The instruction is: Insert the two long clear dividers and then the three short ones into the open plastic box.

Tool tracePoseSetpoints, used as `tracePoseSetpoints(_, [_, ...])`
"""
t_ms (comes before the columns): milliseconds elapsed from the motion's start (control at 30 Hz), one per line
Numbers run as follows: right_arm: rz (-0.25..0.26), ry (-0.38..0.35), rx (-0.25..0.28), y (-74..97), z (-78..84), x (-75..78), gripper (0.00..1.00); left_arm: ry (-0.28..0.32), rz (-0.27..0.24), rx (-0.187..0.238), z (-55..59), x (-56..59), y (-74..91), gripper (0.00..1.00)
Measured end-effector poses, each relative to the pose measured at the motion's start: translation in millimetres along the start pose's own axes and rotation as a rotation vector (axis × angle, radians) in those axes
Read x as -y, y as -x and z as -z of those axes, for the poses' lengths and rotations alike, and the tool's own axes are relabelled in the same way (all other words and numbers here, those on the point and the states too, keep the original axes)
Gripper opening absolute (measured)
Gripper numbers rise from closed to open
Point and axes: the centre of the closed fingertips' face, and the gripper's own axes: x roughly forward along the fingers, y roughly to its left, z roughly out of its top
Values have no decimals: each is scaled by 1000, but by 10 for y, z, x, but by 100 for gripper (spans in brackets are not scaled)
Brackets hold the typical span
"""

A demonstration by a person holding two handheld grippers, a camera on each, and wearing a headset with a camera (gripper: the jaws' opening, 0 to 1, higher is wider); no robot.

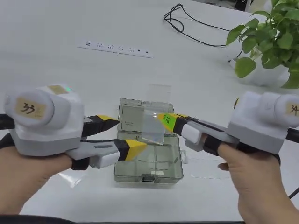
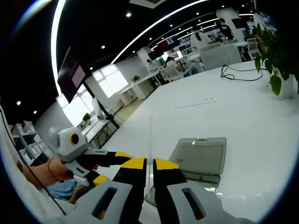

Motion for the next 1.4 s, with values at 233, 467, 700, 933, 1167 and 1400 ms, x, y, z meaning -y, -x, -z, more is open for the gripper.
tracePoseSetpoints(233, [48,-22,-42,42,-21,121,6,-62,28,-17,80,-30,61,68])
tracePoseSetpoints(467, [97,-38,-120,90,31,248,6,-127,79,-36,179,17,78,81])
tracePoseSetpoints(700, [180,-72,-236,130,175,424,6,-203,114,-65,279,40,81,92])
tracePoseSetpoints(933, [257,-134,-380,109,418,535,7,-226,148,-82,346,59,100,94])
tracePoseSetpoints(1167, [296,-242,-453,81,643,677,6,-226,167,-83,369,52,82,94])
tracePoseSetpoints(1400, [313,-323,-494,54,847,722,6,-209,178,-80,384,17,61,93])
